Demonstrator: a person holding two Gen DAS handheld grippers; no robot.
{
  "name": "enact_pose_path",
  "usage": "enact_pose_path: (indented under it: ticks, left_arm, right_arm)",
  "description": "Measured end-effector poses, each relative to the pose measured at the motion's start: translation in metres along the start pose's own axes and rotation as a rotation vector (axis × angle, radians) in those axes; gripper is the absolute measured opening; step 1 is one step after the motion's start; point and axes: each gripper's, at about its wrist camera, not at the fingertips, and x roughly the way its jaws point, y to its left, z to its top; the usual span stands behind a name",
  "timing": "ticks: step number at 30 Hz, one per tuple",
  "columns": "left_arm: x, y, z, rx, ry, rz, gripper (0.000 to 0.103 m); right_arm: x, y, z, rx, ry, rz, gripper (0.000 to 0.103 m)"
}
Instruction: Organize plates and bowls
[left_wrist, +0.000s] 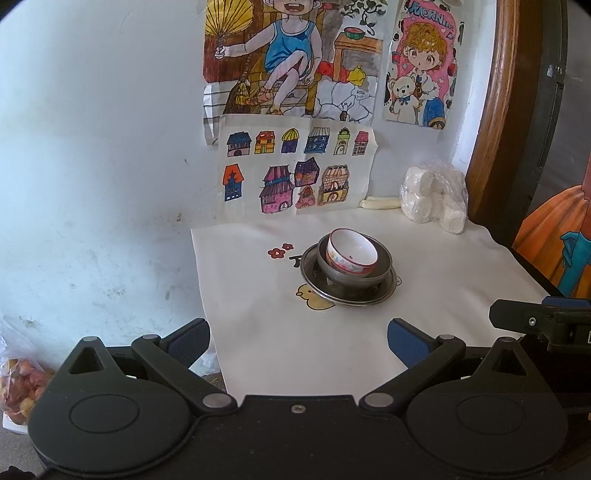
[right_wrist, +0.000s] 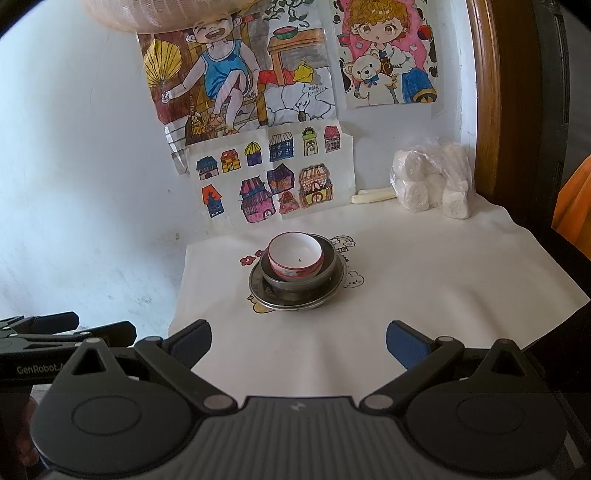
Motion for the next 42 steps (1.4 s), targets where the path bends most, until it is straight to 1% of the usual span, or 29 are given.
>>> enact_pose_path:
  ticks: [29, 42]
  left_arm:
    - [0.0099, 0.0049, 0.0022, -0.005, 0.012, -0.002, 0.102]
    - [0.0108, 0.0011, 0.0031, -0.024, 0.025, -0.027, 0.102]
  right_arm:
    - [0.0055, -0.0034, 0.0037, -0.004, 0.009, 0.001, 0.103]
    - [0.0073, -0.0049, 0.0033, -0.006, 0.010, 0.001, 0.103]
